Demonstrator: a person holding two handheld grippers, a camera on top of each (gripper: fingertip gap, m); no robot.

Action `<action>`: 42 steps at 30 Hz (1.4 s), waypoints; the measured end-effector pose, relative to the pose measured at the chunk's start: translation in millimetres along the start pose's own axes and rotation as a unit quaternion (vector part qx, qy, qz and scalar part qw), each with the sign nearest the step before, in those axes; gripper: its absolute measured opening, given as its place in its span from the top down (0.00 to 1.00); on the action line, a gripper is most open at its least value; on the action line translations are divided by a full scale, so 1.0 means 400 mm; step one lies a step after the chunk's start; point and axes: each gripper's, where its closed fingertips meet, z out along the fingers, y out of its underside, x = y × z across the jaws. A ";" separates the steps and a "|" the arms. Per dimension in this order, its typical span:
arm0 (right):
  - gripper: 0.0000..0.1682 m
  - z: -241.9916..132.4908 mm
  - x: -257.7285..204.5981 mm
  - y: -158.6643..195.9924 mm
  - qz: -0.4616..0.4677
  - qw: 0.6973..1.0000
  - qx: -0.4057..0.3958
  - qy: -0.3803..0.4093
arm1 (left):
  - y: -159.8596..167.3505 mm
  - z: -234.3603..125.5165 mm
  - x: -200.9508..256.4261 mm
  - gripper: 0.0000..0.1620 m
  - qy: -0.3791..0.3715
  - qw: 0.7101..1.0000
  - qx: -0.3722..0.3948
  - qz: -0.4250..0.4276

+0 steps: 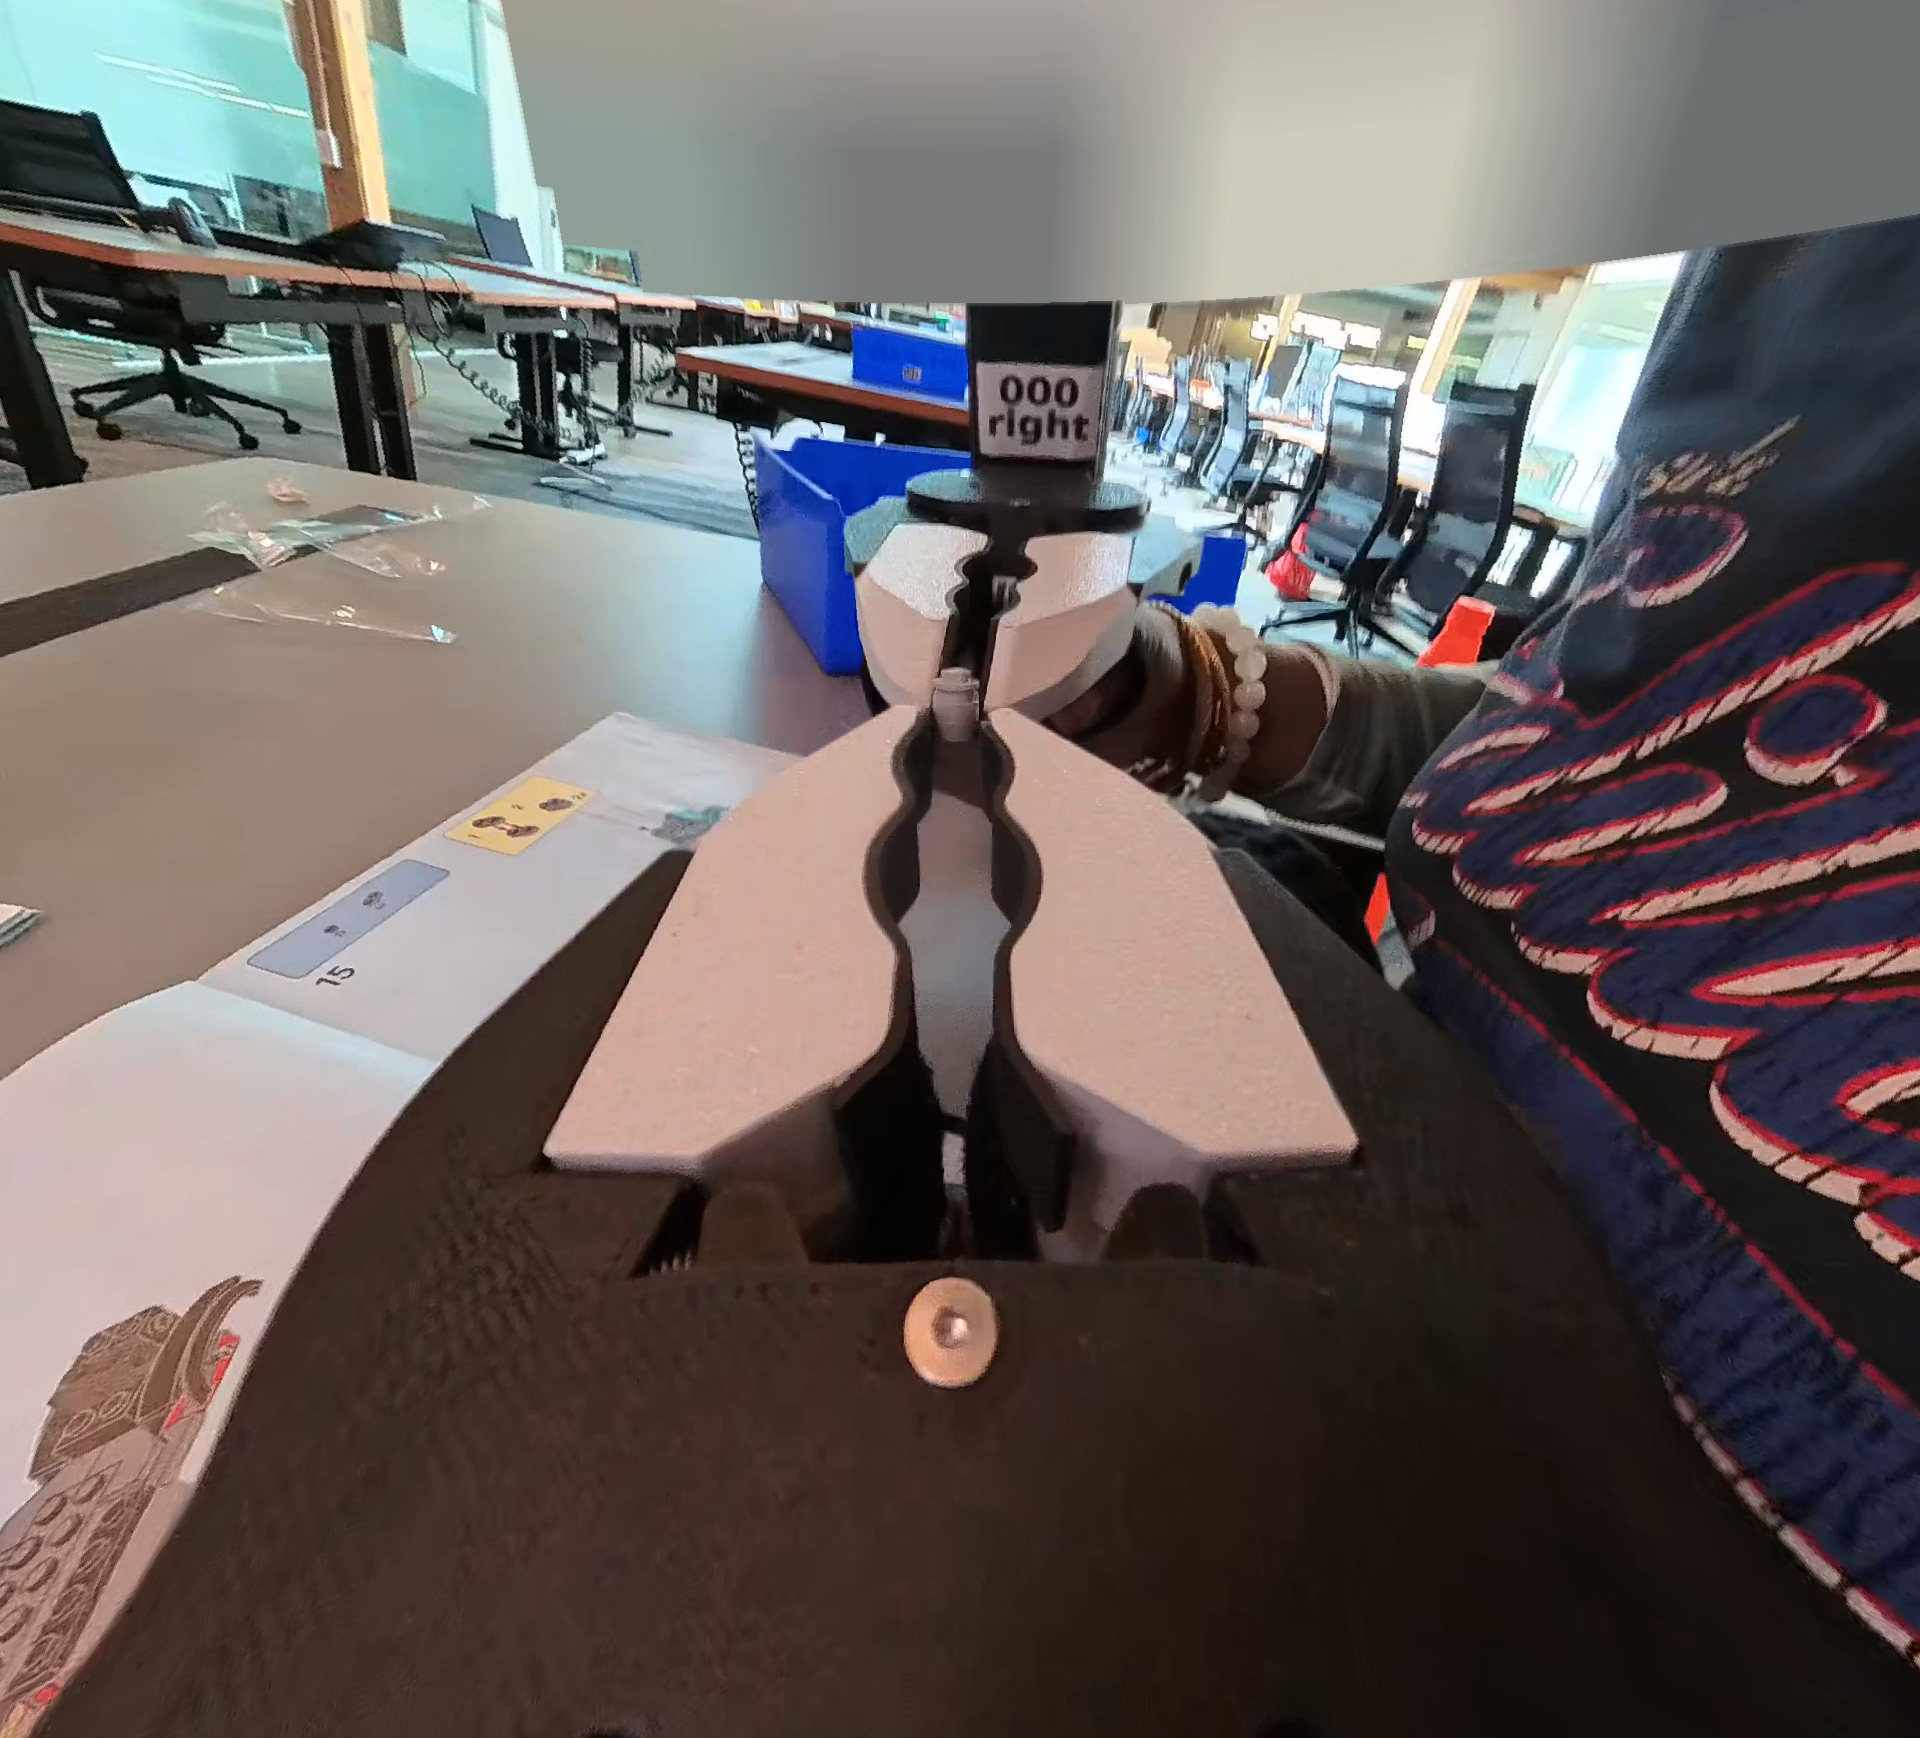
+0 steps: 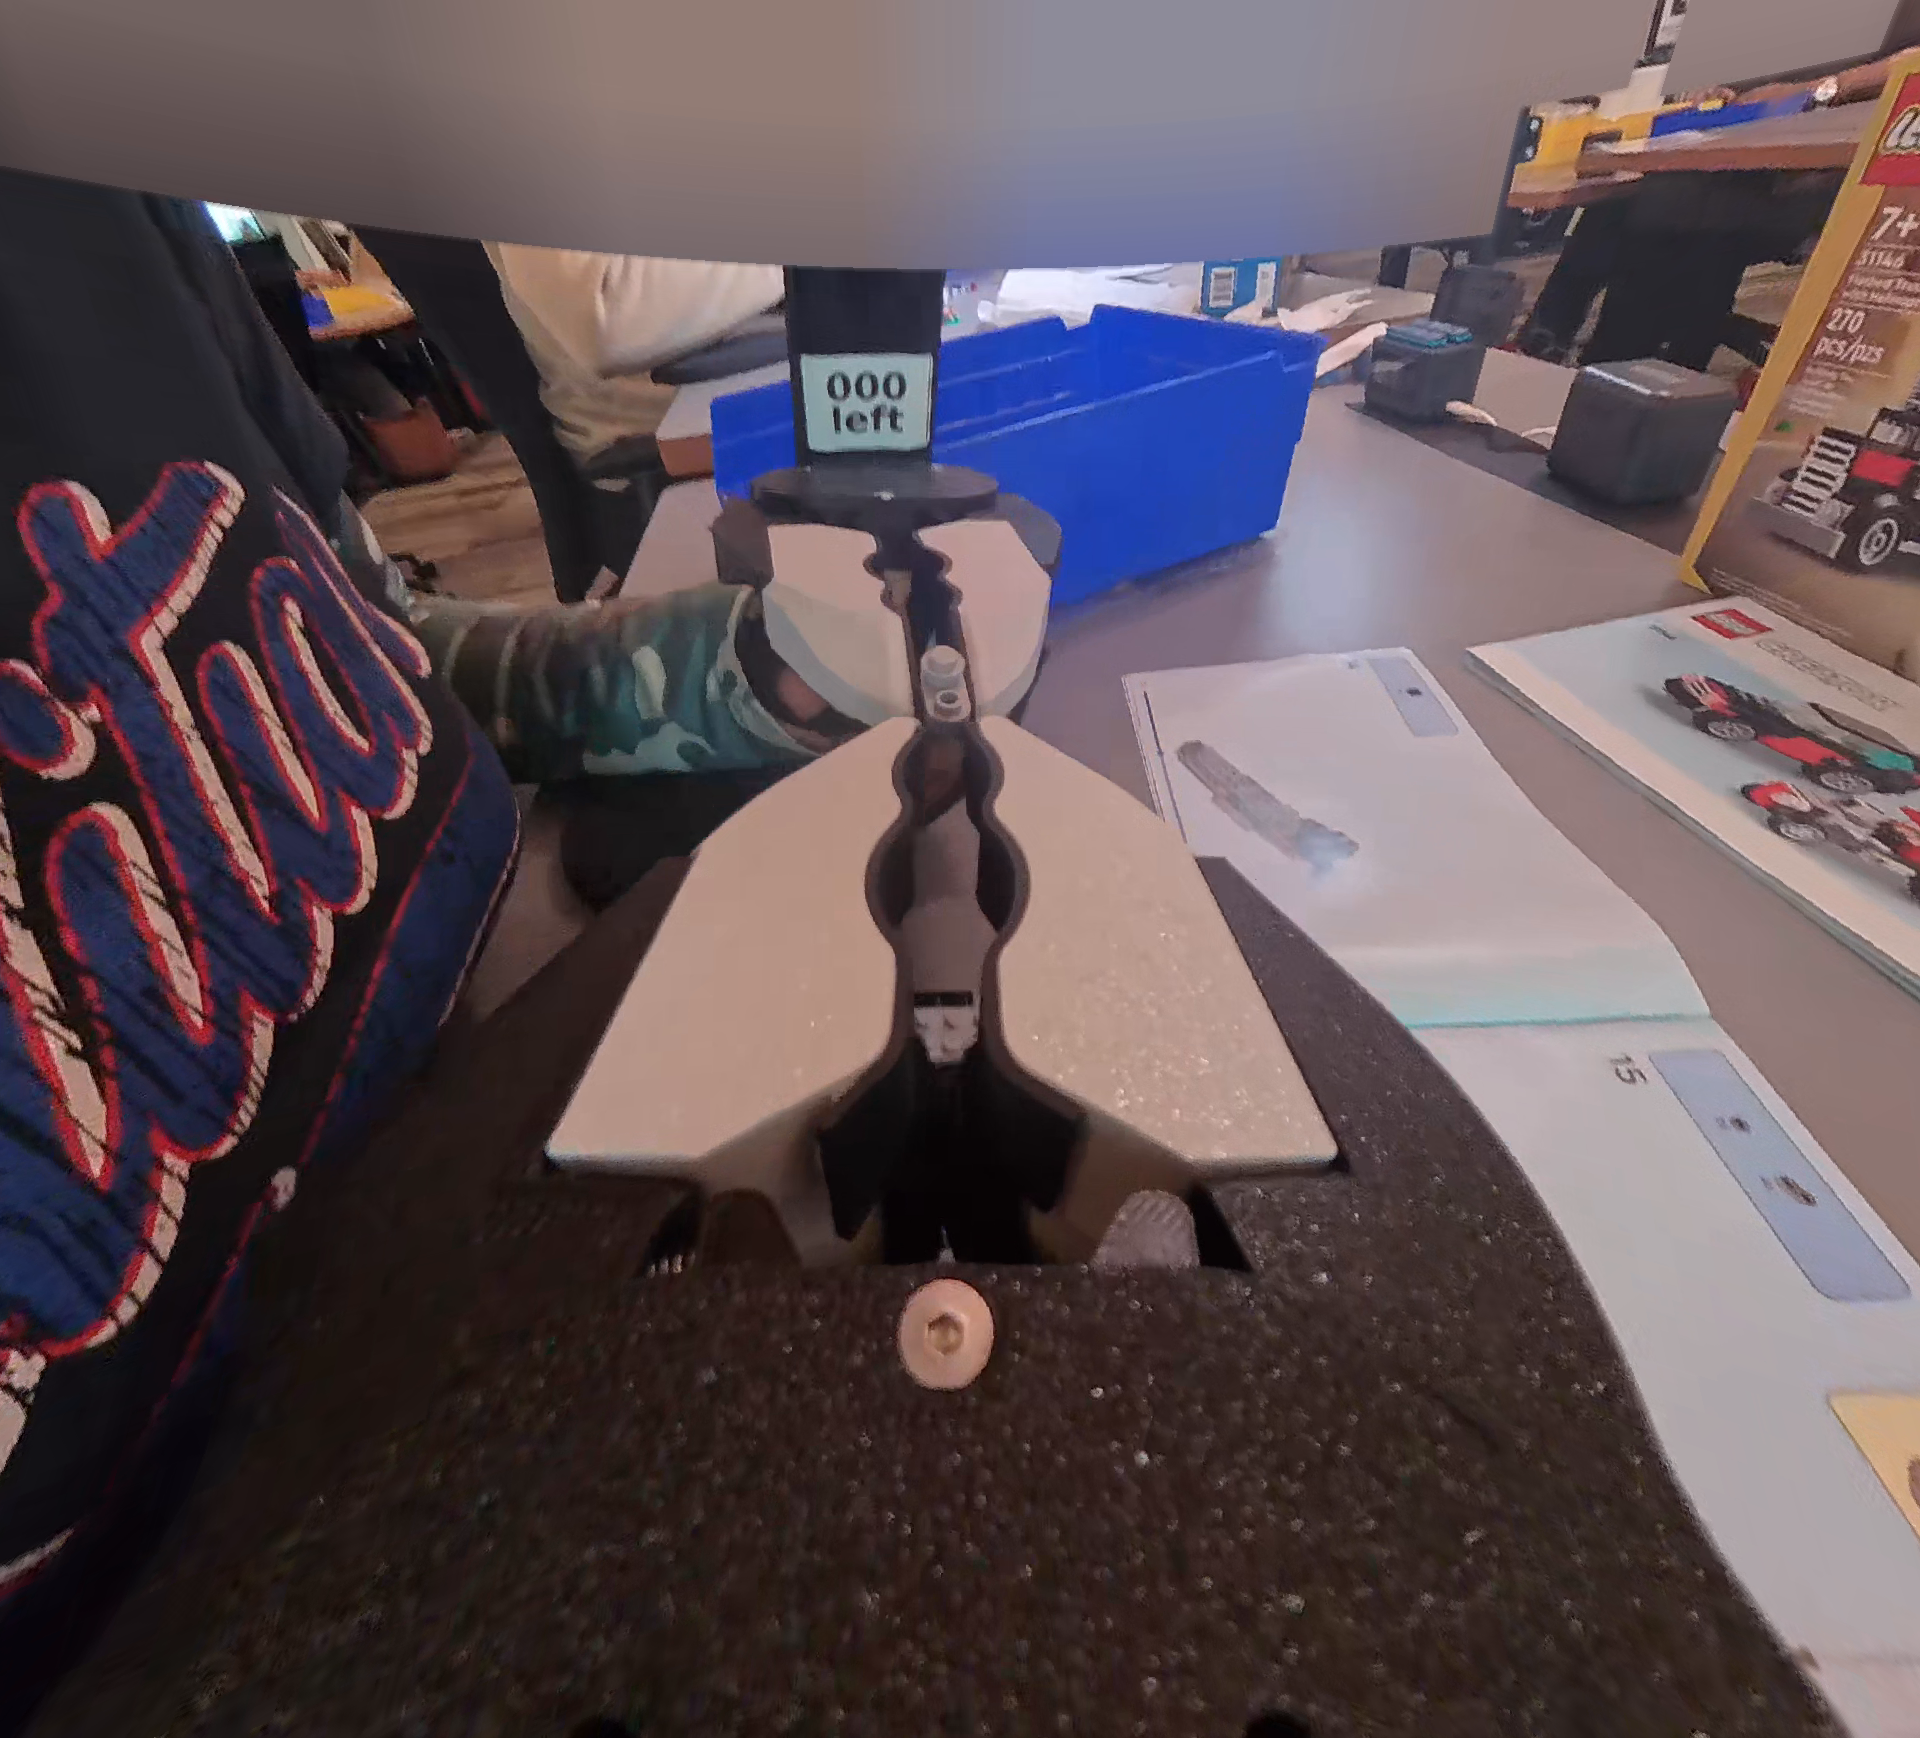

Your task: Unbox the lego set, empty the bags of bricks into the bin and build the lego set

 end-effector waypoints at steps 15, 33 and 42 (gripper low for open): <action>0.97 -0.042 -0.006 0.054 -0.022 0.999 -0.028 0.030 | 0.057 0.021 0.015 0.85 0.018 0.998 -0.060 0.012; 0.97 -0.015 0.004 0.078 -0.032 0.998 -0.037 0.029 | 0.081 0.014 -0.004 0.94 -0.001 0.996 -0.089 0.015; 0.97 0.000 0.009 0.099 -0.027 0.996 -0.078 0.044 | 0.097 -0.020 -0.012 0.95 -0.005 0.990 -0.141 0.015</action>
